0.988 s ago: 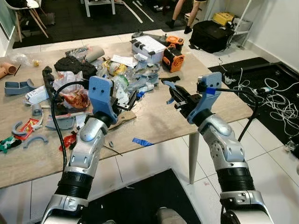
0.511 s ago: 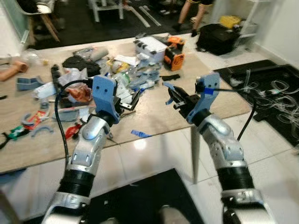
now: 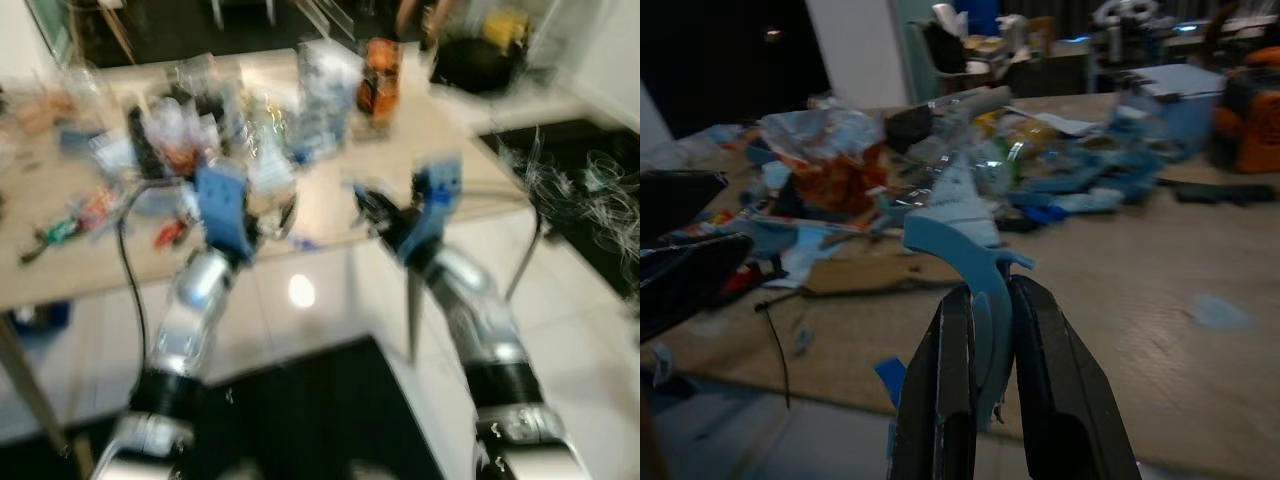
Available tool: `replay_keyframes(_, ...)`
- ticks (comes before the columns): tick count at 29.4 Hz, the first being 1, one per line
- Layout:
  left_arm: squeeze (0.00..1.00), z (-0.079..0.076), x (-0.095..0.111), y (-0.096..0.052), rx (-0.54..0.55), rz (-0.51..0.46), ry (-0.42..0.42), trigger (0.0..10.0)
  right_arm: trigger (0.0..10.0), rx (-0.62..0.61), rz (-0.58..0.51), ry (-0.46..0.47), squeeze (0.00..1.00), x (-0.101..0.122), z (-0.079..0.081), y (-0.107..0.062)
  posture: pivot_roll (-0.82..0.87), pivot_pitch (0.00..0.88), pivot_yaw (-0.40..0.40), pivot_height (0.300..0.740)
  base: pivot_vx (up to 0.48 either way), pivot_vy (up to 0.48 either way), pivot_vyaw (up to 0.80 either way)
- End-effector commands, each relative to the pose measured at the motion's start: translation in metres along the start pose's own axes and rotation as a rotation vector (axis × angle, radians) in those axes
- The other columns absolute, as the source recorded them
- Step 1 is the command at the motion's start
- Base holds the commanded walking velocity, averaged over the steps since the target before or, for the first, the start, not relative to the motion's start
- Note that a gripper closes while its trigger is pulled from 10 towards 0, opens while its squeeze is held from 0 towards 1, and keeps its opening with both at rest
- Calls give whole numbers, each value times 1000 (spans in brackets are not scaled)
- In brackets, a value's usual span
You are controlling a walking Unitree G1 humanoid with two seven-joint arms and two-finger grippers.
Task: Picking trash to rubbish bin
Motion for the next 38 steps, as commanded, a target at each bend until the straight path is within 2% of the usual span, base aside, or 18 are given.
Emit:
replay_keyframes(1,0,-3,-3,0,-12,10,12,10000,10000,0,-1,11,0,-2,0,0,-80,0,-28,740,-330,0,0)
replay_keyframes(10,0,-5,-2,1,-40,14,27,10000,10000,2,5,17,0,-3,2,1,-78,0,-29,740,-318,0,0)
replay_keyframes(16,0,-9,-4,4,-70,33,56,10000,10000,9,12,15,0,-4,3,2,-78,0,-30,740,0,0,0)
replay_keyframes(31,0,-13,-14,9,-108,97,117,10000,10000,28,22,13,0,-5,4,3,-70,0,-34,740,0,0,799)
replay_keyframes(38,0,-13,-15,10,-115,103,114,10000,10000,28,26,17,0,-6,3,3,-71,0,-32,740,0,0,800)
Point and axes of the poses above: a point about 5 cm out from each wrist's last joint towards the gripper, its own y axis pointing out of the wrist towards the gripper, its own x axis along the axis of the wrist's last joint, z = x × y, the point moved 5 cm from there along y, pointing out of the wrist towards the gripper, and after that the axes turned 14 degrees about -y, right-handed, at the moved point
